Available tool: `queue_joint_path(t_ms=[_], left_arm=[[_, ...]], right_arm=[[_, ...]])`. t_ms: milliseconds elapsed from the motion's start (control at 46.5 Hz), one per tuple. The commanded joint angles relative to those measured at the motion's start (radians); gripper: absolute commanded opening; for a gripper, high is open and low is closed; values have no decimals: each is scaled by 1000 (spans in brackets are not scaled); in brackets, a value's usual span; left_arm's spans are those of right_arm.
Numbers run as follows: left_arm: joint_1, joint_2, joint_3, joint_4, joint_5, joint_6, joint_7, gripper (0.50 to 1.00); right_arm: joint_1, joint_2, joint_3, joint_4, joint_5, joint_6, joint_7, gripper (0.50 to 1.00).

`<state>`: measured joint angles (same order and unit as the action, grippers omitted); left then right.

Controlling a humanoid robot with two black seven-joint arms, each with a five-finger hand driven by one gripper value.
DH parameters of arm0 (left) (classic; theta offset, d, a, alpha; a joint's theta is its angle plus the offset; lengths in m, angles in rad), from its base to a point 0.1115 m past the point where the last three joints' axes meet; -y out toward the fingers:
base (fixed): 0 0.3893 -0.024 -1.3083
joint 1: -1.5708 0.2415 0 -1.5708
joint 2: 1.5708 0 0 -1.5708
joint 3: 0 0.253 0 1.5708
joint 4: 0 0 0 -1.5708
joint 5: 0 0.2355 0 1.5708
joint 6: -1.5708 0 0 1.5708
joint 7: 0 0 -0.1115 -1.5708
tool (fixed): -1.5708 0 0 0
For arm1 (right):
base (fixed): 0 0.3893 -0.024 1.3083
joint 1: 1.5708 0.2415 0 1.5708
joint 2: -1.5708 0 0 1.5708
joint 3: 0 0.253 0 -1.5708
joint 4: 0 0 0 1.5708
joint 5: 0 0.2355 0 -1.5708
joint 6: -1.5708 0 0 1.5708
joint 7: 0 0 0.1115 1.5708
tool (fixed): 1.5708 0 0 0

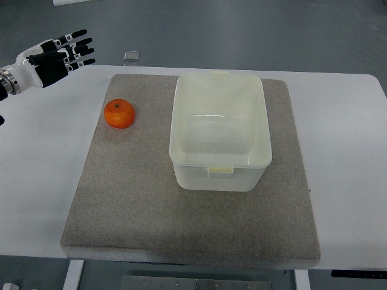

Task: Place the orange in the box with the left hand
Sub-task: 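Move the left hand down toward the orange beside the box, then close the left hand's fingers around the orange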

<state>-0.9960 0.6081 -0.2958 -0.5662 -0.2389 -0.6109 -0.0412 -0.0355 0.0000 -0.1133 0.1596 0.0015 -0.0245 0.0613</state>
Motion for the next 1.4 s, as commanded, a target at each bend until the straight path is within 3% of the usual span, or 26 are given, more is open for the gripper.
queue_joint_path(t_ms=[0, 473, 731, 817, 1011, 1097, 1204, 1376], left_arm=[[0, -2, -2, -1, 1, 0, -8, 996], [-7, 2, 12, -8, 13, 0, -16, 994], [-24, 16, 1, -6, 298, 0, -29, 992], [-33, 22, 0, -6, 450, 0, -87, 988], [-47, 33, 0, -20, 843, 0, -311, 971], [-50, 36, 7, -53, 1001, 17, -380, 971], [-50, 48, 18, -119, 1183, 123, -422, 973], [-41, 48, 20, -193, 1377, 278, -422, 979]], right_arm=[[0, 0, 0, 0, 0, 0, 0, 932], [0, 0, 0, 0, 0, 0, 0, 932], [0, 0, 0, 0, 0, 0, 0, 932], [0, 0, 0, 0, 0, 0, 0, 930], [0, 0, 0, 0, 0, 0, 0, 932], [0, 0, 0, 0, 0, 0, 0, 930], [0, 0, 0, 0, 0, 0, 0, 932], [0, 0, 0, 0, 0, 0, 0, 932]])
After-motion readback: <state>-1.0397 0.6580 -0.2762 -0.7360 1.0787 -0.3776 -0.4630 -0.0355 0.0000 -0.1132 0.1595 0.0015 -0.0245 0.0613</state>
